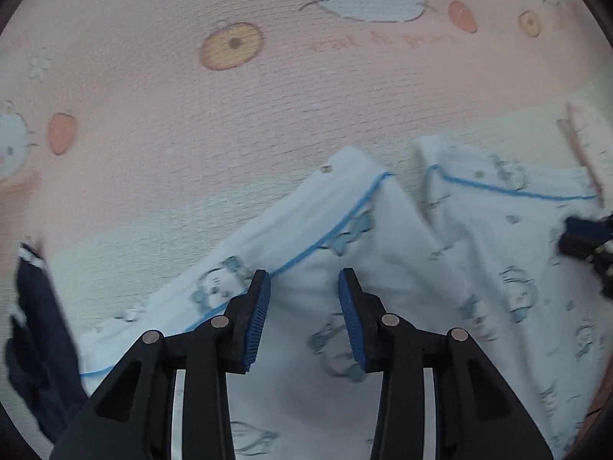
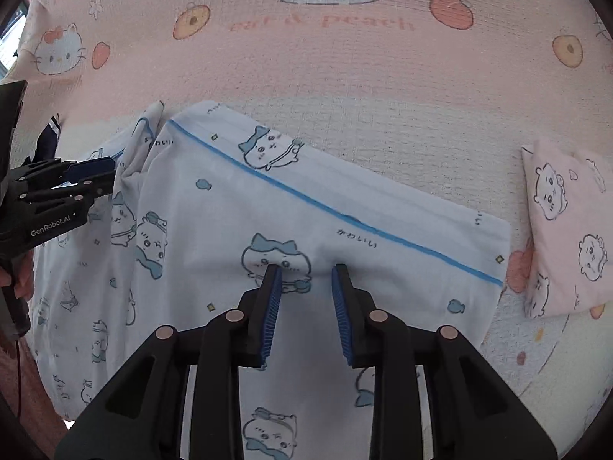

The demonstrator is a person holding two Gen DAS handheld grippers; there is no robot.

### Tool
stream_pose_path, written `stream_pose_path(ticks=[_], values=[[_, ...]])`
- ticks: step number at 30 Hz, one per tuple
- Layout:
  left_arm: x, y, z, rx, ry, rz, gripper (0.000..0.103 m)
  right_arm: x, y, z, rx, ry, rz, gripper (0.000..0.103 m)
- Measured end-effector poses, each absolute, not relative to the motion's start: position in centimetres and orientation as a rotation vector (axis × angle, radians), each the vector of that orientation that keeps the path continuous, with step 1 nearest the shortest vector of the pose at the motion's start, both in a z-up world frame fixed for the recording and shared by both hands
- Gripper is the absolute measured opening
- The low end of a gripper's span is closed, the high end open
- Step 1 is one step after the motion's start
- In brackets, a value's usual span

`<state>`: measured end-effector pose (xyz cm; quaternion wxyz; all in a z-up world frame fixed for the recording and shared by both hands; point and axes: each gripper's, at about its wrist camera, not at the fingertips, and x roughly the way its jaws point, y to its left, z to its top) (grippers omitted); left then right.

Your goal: Fold clothes

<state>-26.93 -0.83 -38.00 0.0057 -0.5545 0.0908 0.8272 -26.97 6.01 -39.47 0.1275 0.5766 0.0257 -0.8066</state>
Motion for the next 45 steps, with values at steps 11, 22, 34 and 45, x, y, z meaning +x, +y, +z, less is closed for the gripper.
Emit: stream_pose_path(ticks=[11,22,34,45], values=[[-27.1,-2.1,-36.4,-1.646,0.231,2.504,0.040,-27.0,5.3,-38.0,1.642,0.044,-2.322,0.029],[-30.8,-6.6,-33.9,-1.562,-0.022,2.551,0.048,-30.2,2.5,-34.9,1.566,0.176,-2.330,0.034],[-31.0,-2.4,-33.8,-1.625,0.273,2.388,0.048,-37.9,-6.3,-40.5,1.589,0.277,-2.178,0.034],[-26.1,-8.6,-29.7,-1.484,0.197,2.557,0.050,-36.6,0.3,-39.0,1.652,0.218,-2.343,0.034]])
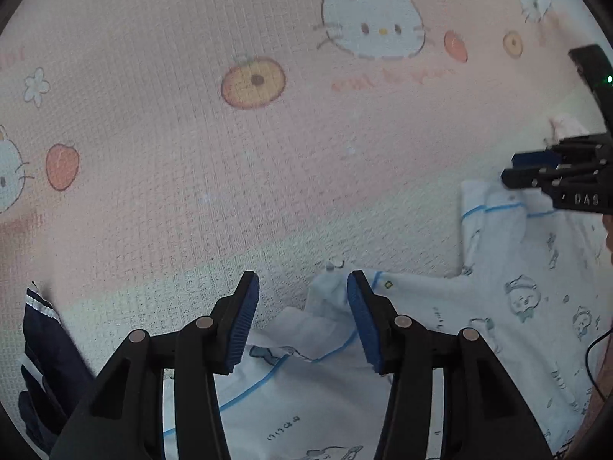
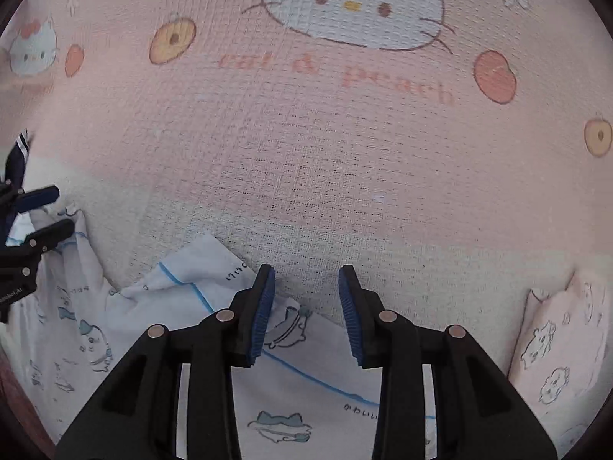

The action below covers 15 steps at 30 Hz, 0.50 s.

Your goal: Fold clothes

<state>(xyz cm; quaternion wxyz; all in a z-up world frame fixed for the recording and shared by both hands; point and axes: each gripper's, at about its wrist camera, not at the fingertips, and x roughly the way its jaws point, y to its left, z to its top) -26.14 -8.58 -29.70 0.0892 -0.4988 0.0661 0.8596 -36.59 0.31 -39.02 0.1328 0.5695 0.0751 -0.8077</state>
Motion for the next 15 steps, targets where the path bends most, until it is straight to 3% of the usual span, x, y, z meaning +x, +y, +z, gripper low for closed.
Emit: stream_pose_path(ticks=[5,10,15], values=[[-25.5,-9.0,-29.2,-1.471,0.091,2.504,0.050,-33.4,-3.0,-37.0,1.519,0.190,-2.181,0.034],[-26.9,-5.2,-33.1,-1.528,0.269,2.436,0.050,-32.2,-7.1,-40.7,1.554,0.321,-2.053,0.034],[-29.8,-5.0,-33.2,-1.438,0.247,2.483,0.050,-33.6,-6.4,-40.8,1.563,0.485,-2.301,0.032]])
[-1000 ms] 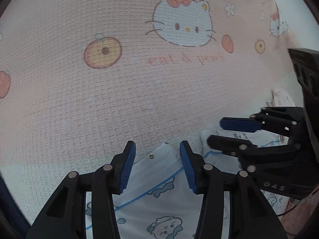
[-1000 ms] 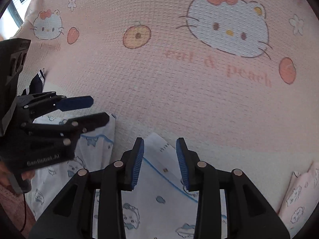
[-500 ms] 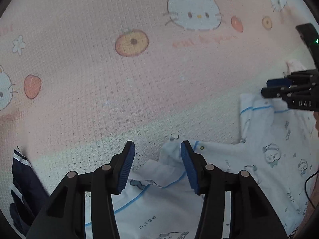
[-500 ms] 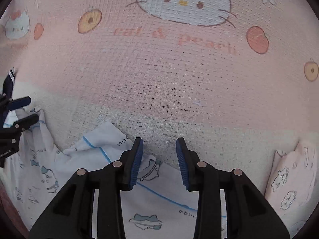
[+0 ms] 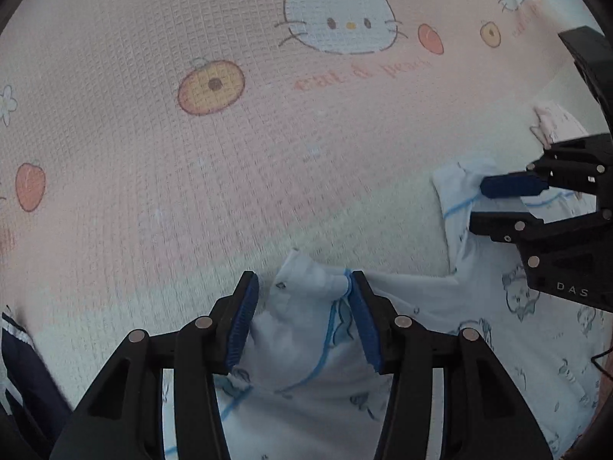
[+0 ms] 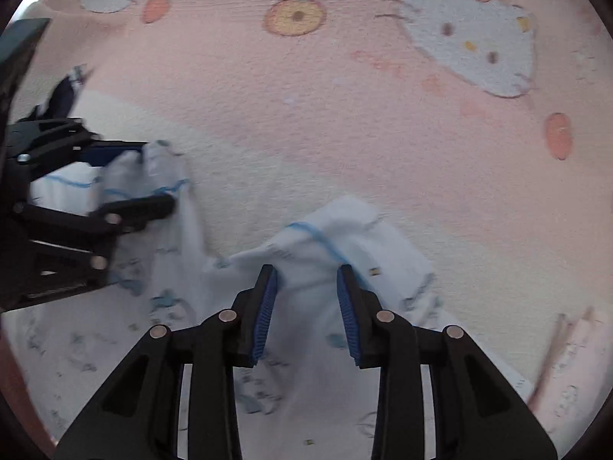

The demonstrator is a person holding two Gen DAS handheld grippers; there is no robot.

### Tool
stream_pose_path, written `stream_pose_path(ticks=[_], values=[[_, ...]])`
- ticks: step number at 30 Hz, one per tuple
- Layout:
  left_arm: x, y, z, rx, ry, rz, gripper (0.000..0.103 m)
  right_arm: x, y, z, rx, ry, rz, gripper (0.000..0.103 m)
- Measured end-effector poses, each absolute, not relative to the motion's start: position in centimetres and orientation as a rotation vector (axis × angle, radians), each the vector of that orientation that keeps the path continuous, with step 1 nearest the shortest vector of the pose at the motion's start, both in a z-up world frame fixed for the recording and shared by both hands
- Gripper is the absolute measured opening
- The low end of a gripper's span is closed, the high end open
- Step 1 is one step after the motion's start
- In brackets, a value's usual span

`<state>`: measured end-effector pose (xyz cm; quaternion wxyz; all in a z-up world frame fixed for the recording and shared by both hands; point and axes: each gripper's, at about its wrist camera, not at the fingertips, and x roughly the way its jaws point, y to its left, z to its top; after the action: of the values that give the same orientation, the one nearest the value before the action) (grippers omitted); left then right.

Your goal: Fold clothes

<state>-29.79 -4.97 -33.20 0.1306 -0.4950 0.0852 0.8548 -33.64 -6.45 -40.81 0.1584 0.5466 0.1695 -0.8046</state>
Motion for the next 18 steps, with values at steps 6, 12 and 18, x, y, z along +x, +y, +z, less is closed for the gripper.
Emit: stream_pose_path(ticks=[6,12,18], values=[[-30.1,-5.8,-30.3,-1.369,0.198,2.532,0.050,-33.4,-6.4,-39.0,1.475,0.308,-2.252,0.033],[-25.8,-9.4,-31.1,-1.562,0.237,2.506,0.050,-33.0,-8.8,-41.7,1.501,0.379,-2.162,0.033],[-23.1,-15.6,-30.0,-1.705,0.055,2.692,0.050,-34.0,-7.1,-40.4,1.484,0.266,-2.185,0.033]])
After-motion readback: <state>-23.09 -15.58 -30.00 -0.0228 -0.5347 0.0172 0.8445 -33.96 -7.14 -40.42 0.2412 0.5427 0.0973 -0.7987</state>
